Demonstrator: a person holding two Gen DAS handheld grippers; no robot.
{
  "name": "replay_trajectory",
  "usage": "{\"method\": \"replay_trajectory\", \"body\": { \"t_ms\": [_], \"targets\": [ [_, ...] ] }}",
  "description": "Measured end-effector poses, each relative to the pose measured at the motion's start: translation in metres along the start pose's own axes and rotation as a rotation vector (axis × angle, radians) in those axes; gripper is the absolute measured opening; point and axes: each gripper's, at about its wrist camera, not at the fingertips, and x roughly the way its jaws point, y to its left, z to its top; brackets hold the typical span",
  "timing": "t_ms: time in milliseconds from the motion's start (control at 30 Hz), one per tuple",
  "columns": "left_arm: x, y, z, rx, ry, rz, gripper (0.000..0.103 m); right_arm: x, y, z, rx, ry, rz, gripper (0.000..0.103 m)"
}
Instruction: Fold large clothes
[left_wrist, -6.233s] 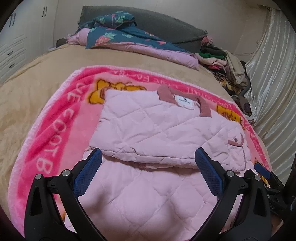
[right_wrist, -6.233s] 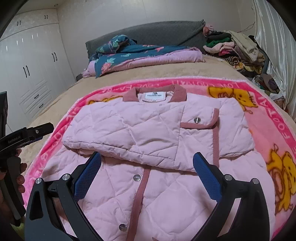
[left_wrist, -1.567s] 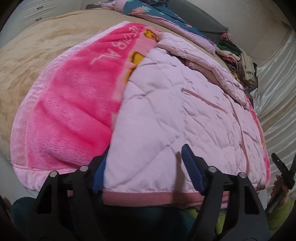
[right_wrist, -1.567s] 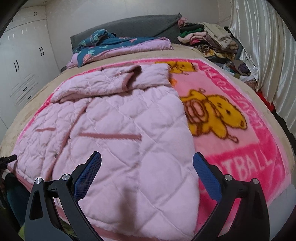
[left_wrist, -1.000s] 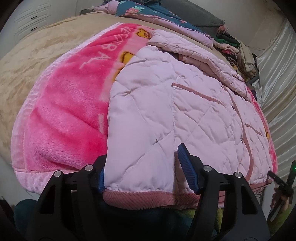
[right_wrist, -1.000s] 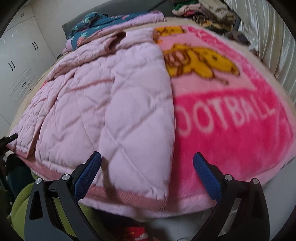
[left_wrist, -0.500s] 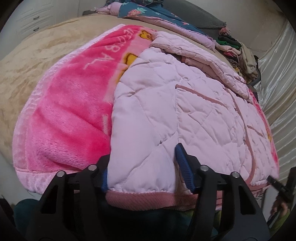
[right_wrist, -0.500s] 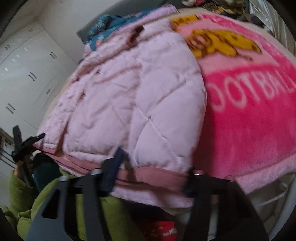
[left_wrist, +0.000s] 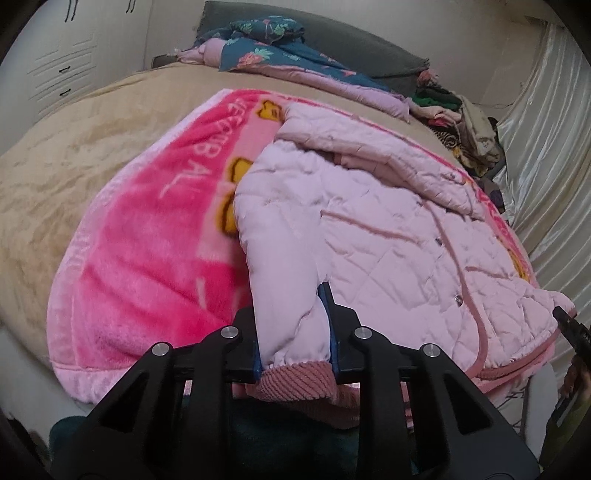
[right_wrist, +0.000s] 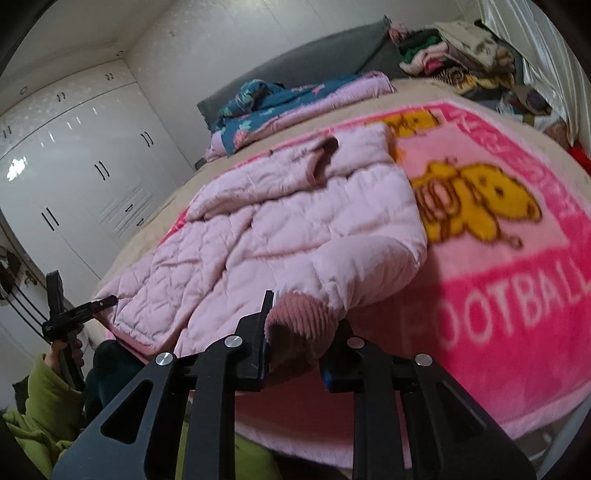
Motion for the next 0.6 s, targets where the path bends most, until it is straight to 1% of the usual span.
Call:
{"method": "replay_trajectory", "body": {
  "t_ms": [267, 467, 600],
  "targets": [
    [-0.004, -0.003, 0.021, -0.028, -0.048, 0.005, 0.017, 0.000, -0.001, 0.028, 0.031, -0.058, -0.018, 0.017],
    [-0.008, -0.006, 0.043, -0.041, -0.092, -0.005, 0.017, 0.002, 0.007, 0.051, 0.016, -0.109, -0.021, 0.016],
    [-0.007, -0.011, 0.056, -0.030, -0.115, -0.003, 0.017, 0.005, 0.007, 0.061, 0.018, -0.121, -0.038, 0.016]
  ]
}}
